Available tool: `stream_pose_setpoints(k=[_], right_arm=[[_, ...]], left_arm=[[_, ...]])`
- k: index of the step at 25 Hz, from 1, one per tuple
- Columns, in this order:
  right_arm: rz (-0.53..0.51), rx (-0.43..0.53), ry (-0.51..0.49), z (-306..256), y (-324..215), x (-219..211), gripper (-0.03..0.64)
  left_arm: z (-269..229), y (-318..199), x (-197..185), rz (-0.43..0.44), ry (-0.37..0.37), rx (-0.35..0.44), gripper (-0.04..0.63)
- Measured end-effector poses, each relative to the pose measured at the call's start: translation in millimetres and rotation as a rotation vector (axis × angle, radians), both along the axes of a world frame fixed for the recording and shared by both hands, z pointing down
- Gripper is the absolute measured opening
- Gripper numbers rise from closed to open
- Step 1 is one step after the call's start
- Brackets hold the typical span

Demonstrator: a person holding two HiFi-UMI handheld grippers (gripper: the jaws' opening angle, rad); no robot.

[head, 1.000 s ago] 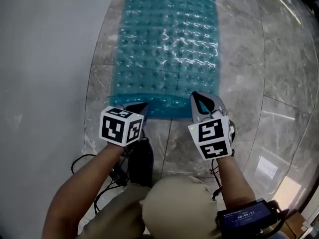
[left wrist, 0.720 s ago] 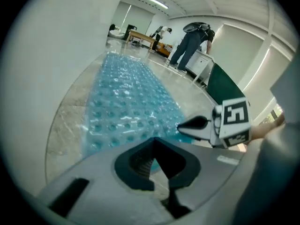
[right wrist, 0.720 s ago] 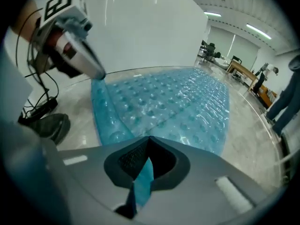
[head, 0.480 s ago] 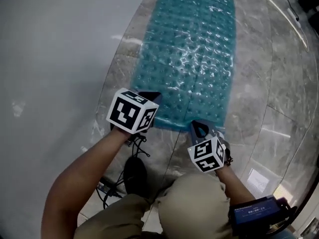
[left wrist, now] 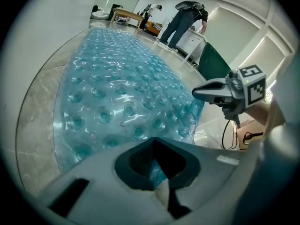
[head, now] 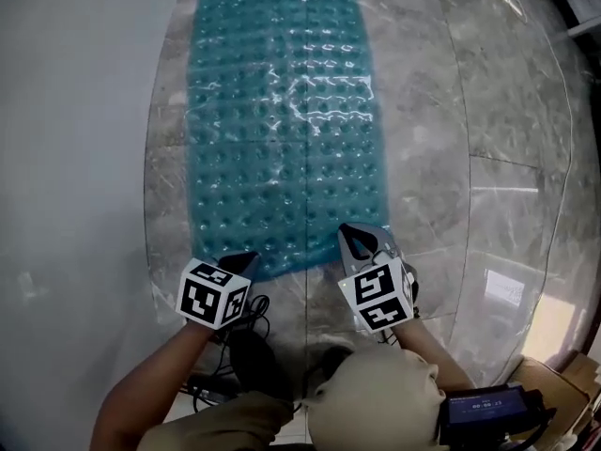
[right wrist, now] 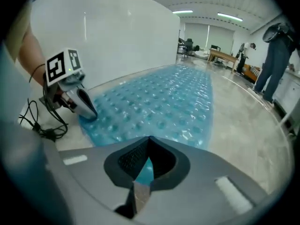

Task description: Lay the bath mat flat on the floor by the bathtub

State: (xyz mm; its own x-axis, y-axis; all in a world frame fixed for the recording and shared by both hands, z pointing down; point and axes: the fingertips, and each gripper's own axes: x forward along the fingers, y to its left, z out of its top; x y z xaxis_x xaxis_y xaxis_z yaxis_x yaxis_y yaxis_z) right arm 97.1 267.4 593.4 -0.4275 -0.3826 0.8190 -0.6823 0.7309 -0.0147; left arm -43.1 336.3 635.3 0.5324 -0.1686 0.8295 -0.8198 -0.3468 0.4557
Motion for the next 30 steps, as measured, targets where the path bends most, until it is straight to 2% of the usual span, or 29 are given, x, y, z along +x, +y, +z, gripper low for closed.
stream_pose_setpoints(k=[2, 5, 7, 10, 14, 18, 20, 24, 27, 30], right_arm=[[0.032, -0.033, 0.000, 13.6, 5.2, 12.9, 0.006], [0.010, -0.117, -0.014, 25.5, 67.4, 34.9, 0.006], [0.004, -0.101, -0.013, 29.7, 87.4, 41.1, 0.006], [0.000, -0.104, -0.017, 32.8, 80.8, 40.0, 0.006], [0.016, -0.168, -0.104, 28.1, 74.4, 35.0, 0.006], [0.031, -0.150, -0.146, 21.3, 69.4, 34.1, 0.007], [0.055, -0.131, -0.196, 12.4, 53.7, 33.9, 0.008], [0.073, -0.091, -0.247, 4.1, 12.9, 26.2, 0.008], [0.046, 0.009, -0.280, -17.3, -15.2, 15.6, 0.007], [0.056, 0.100, -0.390, -61.4, -41.1, -4.0, 0.006]], left_arm=[[2.5, -8.4, -3.1, -0.002, -0.007, 0.025, 0.008], [-1.5, 11.8, 3.1, -0.024, -0.017, 0.042, 0.008], [-6.4, 17.2, 4.4, -0.036, -0.036, 0.078, 0.008], [-7.5, 8.4, 2.6, -0.044, -0.067, 0.135, 0.008], [-7.5, 1.7, -0.4, -0.049, -0.050, 0.141, 0.008], [-9.8, 4.0, -0.7, -0.057, -0.081, 0.164, 0.008], [-16.6, -2.6, 0.2, -0.045, -0.125, 0.231, 0.008], [-42.1, -43.2, -3.6, -0.023, -0.169, 0.439, 0.008], [-66.0, -82.3, -10.1, -0.090, -0.153, 0.559, 0.008], [-104.5, -117.5, -12.8, -0.157, -0.093, 0.680, 0.008]])
